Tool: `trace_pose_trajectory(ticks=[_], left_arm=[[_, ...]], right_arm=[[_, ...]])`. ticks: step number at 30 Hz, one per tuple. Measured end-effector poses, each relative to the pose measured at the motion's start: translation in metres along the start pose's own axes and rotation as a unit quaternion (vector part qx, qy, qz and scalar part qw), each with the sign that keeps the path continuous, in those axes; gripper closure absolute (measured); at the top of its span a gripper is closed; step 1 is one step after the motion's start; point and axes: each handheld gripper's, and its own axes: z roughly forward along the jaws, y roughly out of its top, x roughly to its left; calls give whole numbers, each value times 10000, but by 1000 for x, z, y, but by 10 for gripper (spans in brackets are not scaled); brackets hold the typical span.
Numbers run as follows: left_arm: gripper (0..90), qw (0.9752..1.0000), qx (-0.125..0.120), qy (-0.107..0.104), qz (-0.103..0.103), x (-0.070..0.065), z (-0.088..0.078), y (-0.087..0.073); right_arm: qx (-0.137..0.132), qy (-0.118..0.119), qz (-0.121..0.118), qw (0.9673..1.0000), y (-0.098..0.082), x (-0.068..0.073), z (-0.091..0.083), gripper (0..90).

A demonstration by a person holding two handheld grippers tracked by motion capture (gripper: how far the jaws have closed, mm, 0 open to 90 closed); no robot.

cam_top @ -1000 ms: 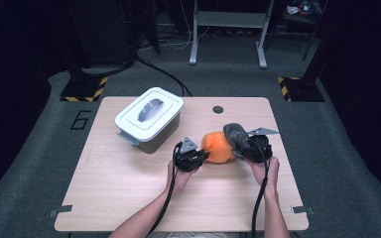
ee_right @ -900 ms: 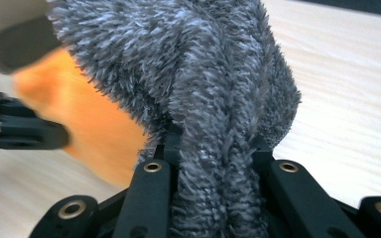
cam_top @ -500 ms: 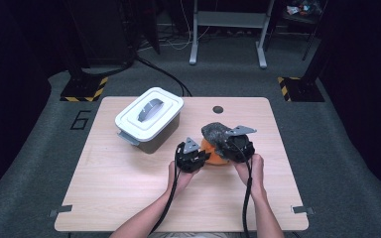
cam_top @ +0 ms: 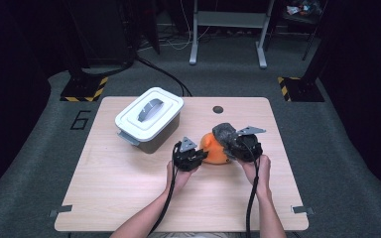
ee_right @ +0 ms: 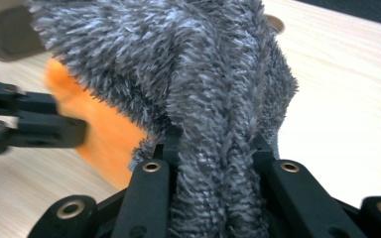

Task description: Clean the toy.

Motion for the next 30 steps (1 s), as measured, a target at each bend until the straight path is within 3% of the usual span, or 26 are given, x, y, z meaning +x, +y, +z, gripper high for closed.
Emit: trace_pose_trajectory(ticks=[4, 8, 14, 23, 30], left_arm=[[793, 10000, 1, -5, -5, 0, 0, 0], [793, 10000, -20, -23, 19, 0, 1, 0], [793, 10000, -24, -73, -58, 3, 1, -1], [792, 9999, 5, -124, -98, 7, 1, -2], [790, 9997, -22, -155, -195, 9, 1, -3]], right_arm=[[75, -8, 189, 9998, -8, -13, 4, 709], [141, 182, 384, 9990, -15, -27, 8, 707], [427, -33, 608, 9972, -26, -39, 18, 707], [788, 42, 867, 9931, -44, -50, 41, 707], [597, -35, 818, 9949, -41, -53, 29, 708]])
